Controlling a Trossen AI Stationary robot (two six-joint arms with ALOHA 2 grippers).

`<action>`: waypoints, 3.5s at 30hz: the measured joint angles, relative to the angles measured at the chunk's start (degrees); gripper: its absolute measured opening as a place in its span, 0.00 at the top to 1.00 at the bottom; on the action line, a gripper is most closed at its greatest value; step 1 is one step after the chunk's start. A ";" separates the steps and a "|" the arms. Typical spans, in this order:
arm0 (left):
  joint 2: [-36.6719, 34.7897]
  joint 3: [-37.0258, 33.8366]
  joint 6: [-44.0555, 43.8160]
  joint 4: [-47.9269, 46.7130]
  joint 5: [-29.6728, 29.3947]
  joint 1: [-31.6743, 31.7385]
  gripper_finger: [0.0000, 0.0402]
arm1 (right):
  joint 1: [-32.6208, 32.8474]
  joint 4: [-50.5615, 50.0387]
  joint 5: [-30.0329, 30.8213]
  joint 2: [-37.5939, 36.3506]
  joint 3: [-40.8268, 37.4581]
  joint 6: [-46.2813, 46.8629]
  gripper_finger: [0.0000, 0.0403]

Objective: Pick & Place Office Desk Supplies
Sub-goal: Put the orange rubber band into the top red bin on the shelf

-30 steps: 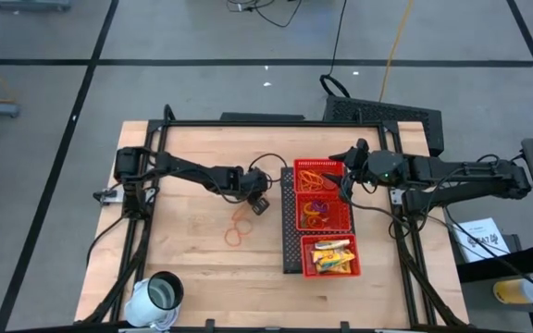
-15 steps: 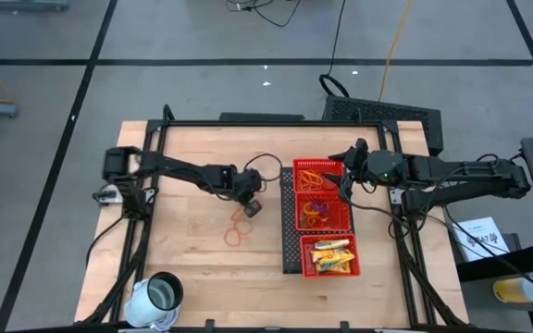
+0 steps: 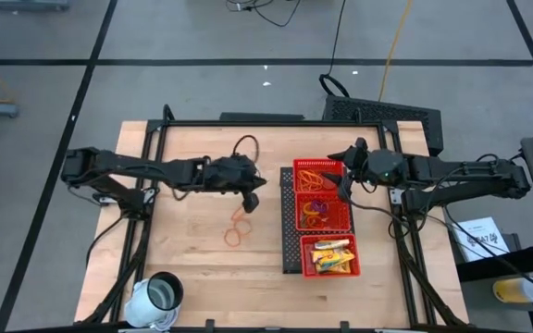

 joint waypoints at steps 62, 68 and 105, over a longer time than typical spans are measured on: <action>6.96 15.21 23.38 14.10 -2.88 -3.27 0.63 | 0.66 33.46 -20.19 12.95 -5.14 -5.05 0.99; 2.15 15.28 23.77 12.18 -2.90 -4.35 0.48 | 0.66 26.02 -14.15 6.67 -5.09 -5.58 1.00; 0.78 15.19 18.59 3.11 -3.38 -3.50 0.42 | 0.76 6.44 -10.21 0.72 -5.20 4.95 0.43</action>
